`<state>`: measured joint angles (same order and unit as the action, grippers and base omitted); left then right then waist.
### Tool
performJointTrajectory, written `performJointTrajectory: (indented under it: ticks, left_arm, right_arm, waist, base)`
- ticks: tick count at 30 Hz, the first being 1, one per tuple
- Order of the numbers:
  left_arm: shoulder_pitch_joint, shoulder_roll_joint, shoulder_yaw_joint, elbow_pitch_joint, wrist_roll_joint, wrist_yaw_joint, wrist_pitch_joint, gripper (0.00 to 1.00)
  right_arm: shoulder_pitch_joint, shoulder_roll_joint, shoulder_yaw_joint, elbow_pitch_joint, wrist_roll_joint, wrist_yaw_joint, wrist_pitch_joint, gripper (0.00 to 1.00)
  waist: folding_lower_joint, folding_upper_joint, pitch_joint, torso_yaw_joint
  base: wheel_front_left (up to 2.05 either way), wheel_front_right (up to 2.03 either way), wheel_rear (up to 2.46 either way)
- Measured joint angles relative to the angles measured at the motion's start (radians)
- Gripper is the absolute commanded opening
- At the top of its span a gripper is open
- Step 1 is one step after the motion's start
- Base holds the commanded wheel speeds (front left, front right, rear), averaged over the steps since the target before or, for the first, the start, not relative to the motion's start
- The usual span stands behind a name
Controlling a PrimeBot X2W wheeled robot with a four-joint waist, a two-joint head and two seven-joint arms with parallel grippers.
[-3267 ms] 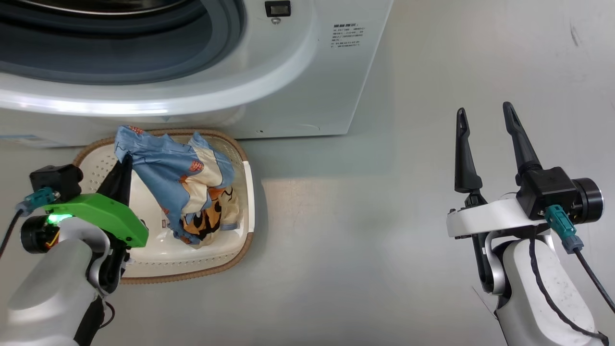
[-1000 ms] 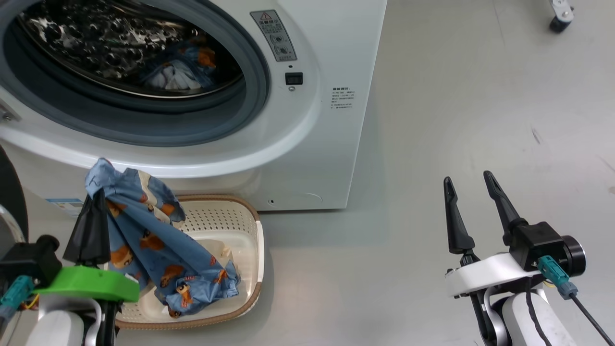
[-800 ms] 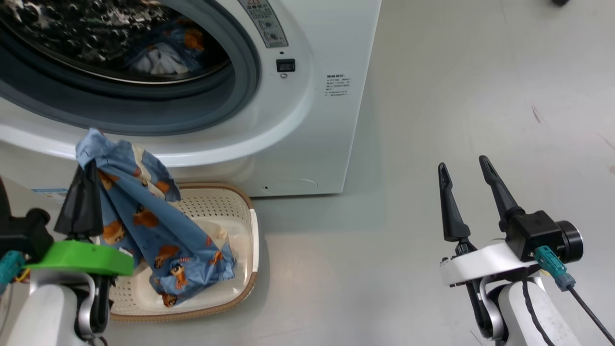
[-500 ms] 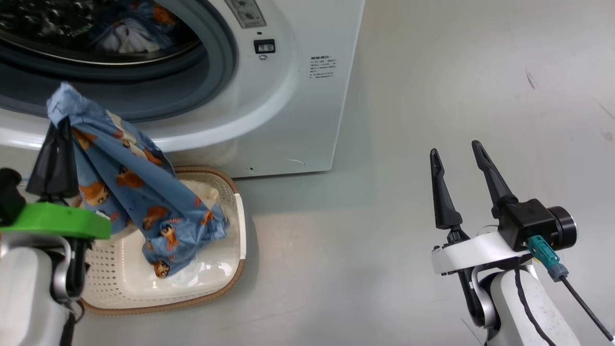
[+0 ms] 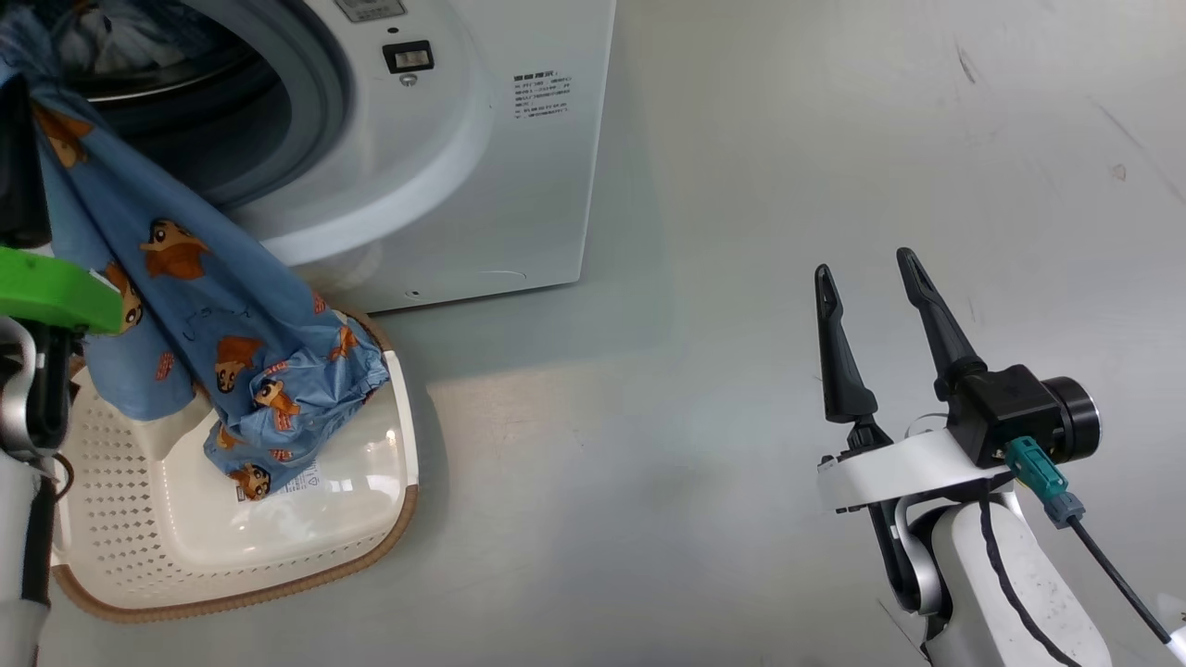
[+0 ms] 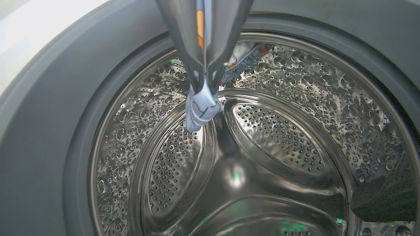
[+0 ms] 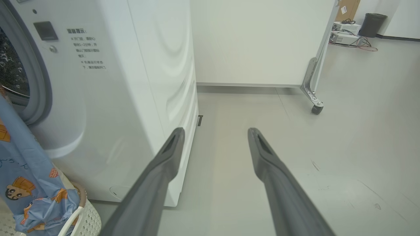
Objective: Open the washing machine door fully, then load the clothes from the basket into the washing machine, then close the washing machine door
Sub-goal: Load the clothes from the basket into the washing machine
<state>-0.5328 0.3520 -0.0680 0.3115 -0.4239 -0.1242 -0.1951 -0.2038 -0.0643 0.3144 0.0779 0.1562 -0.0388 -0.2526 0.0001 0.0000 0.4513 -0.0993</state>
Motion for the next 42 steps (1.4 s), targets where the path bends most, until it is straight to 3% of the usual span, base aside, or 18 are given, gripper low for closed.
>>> performJointTrajectory:
  ticks: [11, 25, 42]
  left_arm:
    - [-0.161, 0.053, -0.015, 0.087, -0.035, 0.000, 0.103, 0.00]
    - [-0.376, 0.125, -0.065, 0.199, -0.102, -0.003, 0.339, 0.00]
    - [-0.591, 0.161, -0.108, 0.239, -0.114, -0.004, 0.407, 0.00]
  right_arm:
    - [-0.019, 0.003, 0.018, -0.010, 0.000, -0.016, 0.000, 1.00]
    - [-0.053, 0.007, 0.045, -0.044, 0.002, -0.035, 0.000, 1.00]
    - [-0.102, 0.008, 0.080, -0.073, 0.031, -0.062, 0.000, 1.00]
  waist:
    - [0.0000, 0.0000, 0.082, -0.042]
    - [0.0000, 0.0000, 0.237, -0.077]
    - [0.0000, 0.0000, 0.399, -0.081]
  base:
    - [0.00, 0.00, 0.00]
    - [0.00, 0.00, 0.00]
    - [0.00, 0.00, 0.00]
